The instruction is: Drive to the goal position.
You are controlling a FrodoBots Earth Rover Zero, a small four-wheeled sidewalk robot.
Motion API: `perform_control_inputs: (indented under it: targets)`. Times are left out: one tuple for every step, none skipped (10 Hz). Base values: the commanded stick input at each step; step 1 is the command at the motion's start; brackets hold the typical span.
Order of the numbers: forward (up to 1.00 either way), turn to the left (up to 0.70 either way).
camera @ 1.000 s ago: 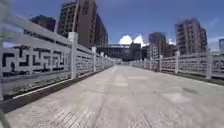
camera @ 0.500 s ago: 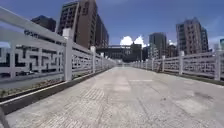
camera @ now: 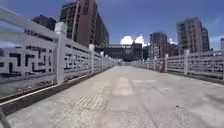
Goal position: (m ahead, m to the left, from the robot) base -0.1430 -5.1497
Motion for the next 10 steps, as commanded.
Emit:
perform_control_inputs:
  targets:
    - [0.70,0.00]
    - [0.70,0.00]
    - [0.70,0.00]
    - [0.70,0.00]
    - [0.70,0.00]
    - [0.70,0.00]
    - [0.70,0.00]
    - [0.70,0.00]
    - [0.70,0.00]
    - [0.70,0.00]
